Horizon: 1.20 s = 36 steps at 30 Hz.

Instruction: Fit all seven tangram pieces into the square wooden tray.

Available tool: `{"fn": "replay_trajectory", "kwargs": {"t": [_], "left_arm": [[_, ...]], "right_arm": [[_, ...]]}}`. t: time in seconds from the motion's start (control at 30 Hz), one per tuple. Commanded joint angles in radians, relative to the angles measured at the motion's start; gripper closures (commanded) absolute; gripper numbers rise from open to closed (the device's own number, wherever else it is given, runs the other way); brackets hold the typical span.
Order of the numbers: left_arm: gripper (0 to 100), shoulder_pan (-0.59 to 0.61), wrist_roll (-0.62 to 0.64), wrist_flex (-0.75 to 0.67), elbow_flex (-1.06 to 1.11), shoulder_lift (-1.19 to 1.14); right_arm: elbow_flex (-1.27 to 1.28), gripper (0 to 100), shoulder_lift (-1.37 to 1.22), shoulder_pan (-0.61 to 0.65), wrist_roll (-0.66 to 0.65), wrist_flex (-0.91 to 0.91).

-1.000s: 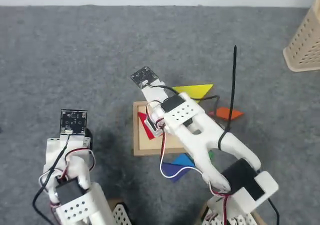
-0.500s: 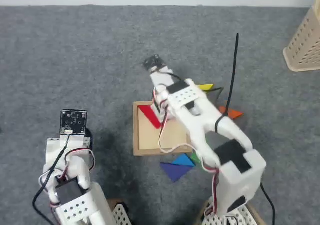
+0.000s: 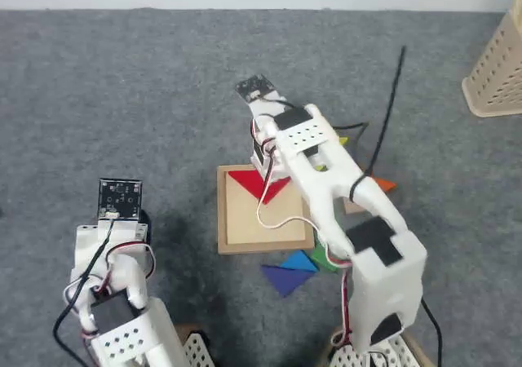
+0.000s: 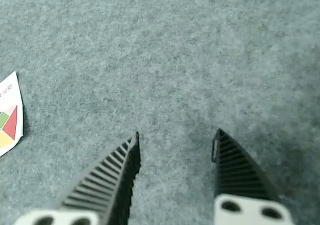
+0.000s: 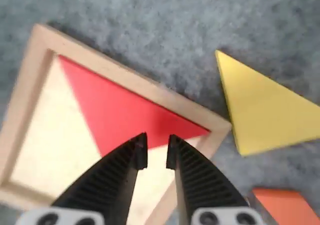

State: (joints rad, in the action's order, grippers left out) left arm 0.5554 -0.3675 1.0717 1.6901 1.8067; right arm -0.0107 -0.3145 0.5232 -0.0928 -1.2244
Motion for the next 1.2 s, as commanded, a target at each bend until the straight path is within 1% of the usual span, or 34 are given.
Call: {"fn": "replay_trajectory", "kwargs": {"t": [0.0, 0.1, 0.2, 0.3, 0.37, 0.47, 0.57, 0.63, 0.73, 1.0, 1.17], "left_arm": [[78, -0.005, -0.006, 0.008, -0.005, 0.009], [78, -0.005, -0.006, 0.008, -0.005, 0.009], [78, -0.005, -0.006, 0.009, -0.005, 0.009], [78, -0.005, -0.006, 0.009, -0.005, 0.009], [78, -0.005, -0.006, 0.009, -0.005, 0.009], [78, -0.005, -0.006, 0.009, -0.005, 0.009], [78, -0.005, -0.006, 0.015, -0.005, 0.009], [78, -0.005, -0.006, 0.021, -0.005, 0.009], [78, -0.005, -0.006, 0.021, -0.005, 0.009], [78, -0.005, -0.006, 0.021, -0.005, 0.009], [78, -0.005, -0.006, 0.021, -0.005, 0.009]], "right_arm": [[-0.075, 90.1, 0.186, -0.031, -0.055, -0.087], [-0.075, 81.7, 0.265, -0.044, -0.212, -0.116], [-0.075, 75.8, 0.283, -0.111, -0.373, -0.13], [-0.077, 75.3, 0.246, -0.208, -0.506, -0.14], [-0.075, 75.3, 0.194, -0.243, -0.629, -0.14], [-0.08, 75.3, 0.107, -0.245, -0.85, -0.128], [-0.083, 74.5, 0.048, -0.228, -0.951, -0.099], [-0.075, 71.3, 0.018, -0.223, -0.994, -0.09], [-0.083, 67.9, -0.033, -0.222, -1.011, -0.068], [-0.081, 67.8, -0.122, -0.219, -1.007, 0.073], [-0.081, 67.9, -0.165, -0.226, -1.013, 0.11]]}}
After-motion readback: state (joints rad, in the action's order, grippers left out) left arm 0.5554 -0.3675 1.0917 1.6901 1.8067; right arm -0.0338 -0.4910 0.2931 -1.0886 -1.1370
